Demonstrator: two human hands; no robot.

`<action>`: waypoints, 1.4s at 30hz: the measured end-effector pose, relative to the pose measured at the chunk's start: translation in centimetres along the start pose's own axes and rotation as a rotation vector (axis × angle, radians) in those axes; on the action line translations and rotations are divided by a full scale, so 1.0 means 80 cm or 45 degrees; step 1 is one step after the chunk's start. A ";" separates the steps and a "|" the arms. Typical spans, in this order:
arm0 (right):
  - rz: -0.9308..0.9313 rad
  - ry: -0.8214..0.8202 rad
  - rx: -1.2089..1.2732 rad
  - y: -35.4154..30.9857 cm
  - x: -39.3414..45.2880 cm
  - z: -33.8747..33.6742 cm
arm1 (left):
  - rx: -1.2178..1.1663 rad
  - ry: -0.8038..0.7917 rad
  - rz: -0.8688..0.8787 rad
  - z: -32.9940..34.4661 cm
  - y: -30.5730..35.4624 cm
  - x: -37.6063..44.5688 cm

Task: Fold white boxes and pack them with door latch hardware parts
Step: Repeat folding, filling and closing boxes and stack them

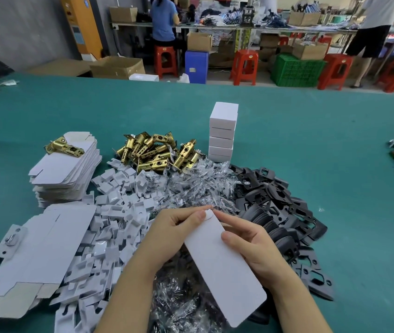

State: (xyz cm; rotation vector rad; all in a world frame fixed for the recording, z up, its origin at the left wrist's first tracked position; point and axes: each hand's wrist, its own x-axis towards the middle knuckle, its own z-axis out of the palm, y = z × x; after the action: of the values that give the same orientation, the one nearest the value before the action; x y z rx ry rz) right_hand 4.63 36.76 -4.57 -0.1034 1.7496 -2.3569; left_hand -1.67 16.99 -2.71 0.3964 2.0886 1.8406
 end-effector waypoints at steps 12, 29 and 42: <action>0.028 0.028 0.042 0.000 0.000 -0.001 | -0.093 0.014 -0.046 -0.005 0.007 -0.002; 0.087 0.135 0.098 -0.010 0.001 -0.002 | -0.024 -0.217 -0.026 -0.001 0.009 -0.006; 0.104 0.163 0.126 -0.014 0.000 -0.002 | -0.064 -0.334 0.011 0.007 0.006 -0.008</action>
State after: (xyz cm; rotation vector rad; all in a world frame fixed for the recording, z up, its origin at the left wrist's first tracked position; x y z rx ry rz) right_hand 4.51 37.24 -3.56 0.1339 1.6532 -2.4341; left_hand -0.83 17.25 -2.24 0.5999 1.8641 1.7367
